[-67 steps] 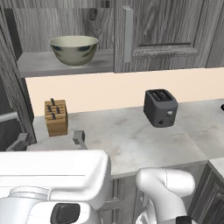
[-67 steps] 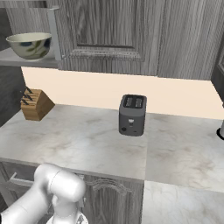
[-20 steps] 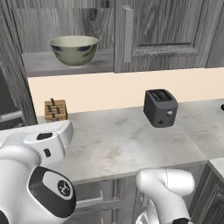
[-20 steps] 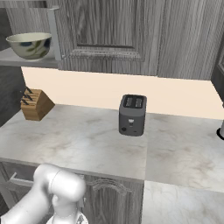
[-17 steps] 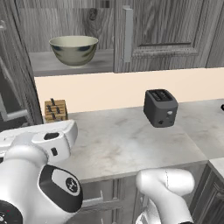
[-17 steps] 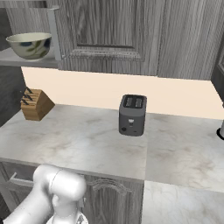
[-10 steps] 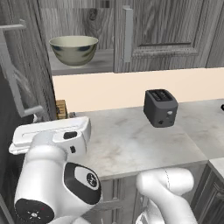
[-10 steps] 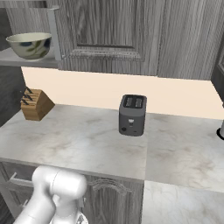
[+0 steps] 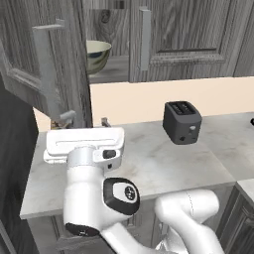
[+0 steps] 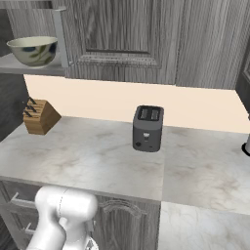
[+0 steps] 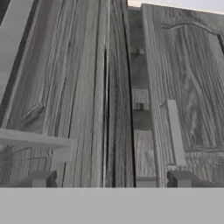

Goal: Open the cabinet. Pick the bowls from the counter and place them in the cabinet. Then close the cabinet.

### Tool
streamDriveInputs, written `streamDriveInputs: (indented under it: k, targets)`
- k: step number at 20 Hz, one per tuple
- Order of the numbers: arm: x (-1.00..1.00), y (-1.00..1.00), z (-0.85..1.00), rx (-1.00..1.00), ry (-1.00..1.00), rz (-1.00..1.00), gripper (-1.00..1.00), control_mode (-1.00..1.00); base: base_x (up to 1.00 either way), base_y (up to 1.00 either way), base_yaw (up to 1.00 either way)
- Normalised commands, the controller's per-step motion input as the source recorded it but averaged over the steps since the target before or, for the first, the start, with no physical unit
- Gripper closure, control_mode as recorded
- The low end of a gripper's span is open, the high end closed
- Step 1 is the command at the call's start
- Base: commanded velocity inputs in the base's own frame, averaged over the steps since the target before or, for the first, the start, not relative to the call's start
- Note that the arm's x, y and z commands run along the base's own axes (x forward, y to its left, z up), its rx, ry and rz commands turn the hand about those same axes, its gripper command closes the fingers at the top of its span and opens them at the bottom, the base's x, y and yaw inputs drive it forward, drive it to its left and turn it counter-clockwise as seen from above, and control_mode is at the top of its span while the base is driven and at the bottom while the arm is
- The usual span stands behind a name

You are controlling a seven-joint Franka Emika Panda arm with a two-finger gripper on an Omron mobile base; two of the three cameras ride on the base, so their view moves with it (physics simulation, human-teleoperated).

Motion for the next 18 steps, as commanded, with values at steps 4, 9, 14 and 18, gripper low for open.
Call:
streamDriveInputs:
  k: [4,9,14,18]
  targets:
    - [0.68,-0.08,0.00,0.06,-0.18,0.00,-1.00,-1.00,0.00,0.00,0.00]
    - [0.78,-0.11,0.00,0.03,-0.14,0.00,-1.00,-1.00,0.00,0.00,0.00]
    - [0.91,-0.07,0.00,0.01,-0.09,0.00,-1.00,-1.00,0.00,0.00,0.00]
    - [0.90,-0.22,0.00,0.02,-0.12,0.00,-1.00,-1.00,0.00,0.00,0.00]
